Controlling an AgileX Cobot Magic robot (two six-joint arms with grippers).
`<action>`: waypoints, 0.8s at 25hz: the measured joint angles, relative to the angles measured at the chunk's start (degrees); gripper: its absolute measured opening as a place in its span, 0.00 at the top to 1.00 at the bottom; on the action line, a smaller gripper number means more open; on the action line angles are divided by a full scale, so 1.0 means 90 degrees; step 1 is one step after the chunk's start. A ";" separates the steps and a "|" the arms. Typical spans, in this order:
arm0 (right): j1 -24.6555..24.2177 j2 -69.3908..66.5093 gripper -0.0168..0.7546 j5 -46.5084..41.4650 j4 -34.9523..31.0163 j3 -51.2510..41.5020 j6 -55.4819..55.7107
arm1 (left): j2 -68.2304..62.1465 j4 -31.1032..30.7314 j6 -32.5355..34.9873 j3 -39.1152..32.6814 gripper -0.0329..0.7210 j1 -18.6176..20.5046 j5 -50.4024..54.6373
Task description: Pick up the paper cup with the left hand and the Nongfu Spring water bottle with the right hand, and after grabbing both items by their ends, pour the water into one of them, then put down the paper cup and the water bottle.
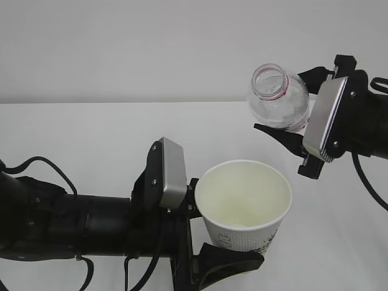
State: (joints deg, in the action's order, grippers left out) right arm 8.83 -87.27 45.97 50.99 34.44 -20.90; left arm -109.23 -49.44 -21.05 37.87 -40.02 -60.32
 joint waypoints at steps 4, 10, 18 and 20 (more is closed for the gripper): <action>0.0000 0.0000 0.29 0.0022 -0.0012 0.0000 -0.0310 | 0.0000 0.0000 0.0000 0.0000 0.20 0.0000 0.0000; 0.0000 0.0000 0.29 0.0036 -0.0249 0.0000 -0.0555 | 0.0000 0.0000 0.0000 0.0000 0.20 0.0000 0.0000; 0.0000 0.0000 0.29 0.0036 -0.0718 0.0000 -0.1077 | 0.0000 0.0000 0.0000 0.0000 0.20 0.0000 -0.0004; 0.0000 0.0000 0.29 0.0036 -0.0722 0.0000 -0.1227 | 0.0000 0.0000 0.0000 0.0000 0.20 0.0000 -0.0004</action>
State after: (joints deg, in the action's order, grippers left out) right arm 8.83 -87.27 46.30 44.48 34.44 -31.94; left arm -109.23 -49.44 -21.05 37.87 -40.02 -60.36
